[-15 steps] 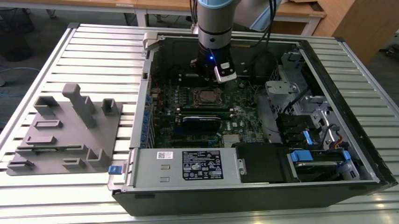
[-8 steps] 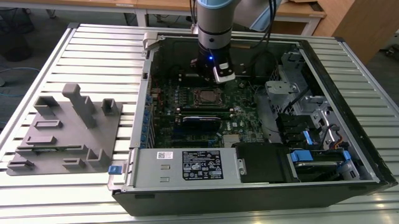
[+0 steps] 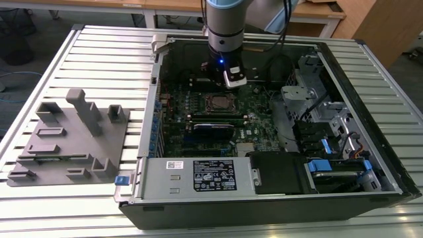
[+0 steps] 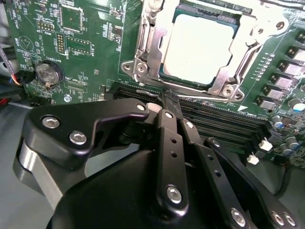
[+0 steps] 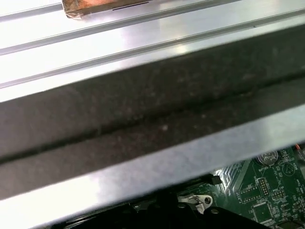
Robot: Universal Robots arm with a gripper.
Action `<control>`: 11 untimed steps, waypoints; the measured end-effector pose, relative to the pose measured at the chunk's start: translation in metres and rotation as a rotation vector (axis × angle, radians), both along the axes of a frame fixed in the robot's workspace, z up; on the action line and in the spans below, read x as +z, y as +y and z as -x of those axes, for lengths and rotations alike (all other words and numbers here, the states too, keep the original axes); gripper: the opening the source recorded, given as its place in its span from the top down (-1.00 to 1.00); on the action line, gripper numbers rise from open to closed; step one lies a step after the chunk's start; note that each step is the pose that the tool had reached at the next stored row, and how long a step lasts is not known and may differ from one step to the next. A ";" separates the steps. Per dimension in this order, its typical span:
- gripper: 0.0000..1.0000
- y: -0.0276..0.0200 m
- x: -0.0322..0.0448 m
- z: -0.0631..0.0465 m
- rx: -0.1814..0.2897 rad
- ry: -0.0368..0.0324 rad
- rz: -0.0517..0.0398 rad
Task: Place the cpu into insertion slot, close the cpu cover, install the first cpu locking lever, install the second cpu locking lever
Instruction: 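Install the first cpu locking lever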
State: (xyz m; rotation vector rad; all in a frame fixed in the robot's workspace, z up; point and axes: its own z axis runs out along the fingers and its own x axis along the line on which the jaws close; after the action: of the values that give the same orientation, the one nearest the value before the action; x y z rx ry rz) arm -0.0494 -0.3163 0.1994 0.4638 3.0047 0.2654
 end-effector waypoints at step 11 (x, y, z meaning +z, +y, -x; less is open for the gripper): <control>0.79 0.0017 -0.0009 0.000 -0.080 0.0001 0.0001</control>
State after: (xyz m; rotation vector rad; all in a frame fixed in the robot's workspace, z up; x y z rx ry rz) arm -0.0498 -0.3146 0.1986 0.5825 2.9775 0.2590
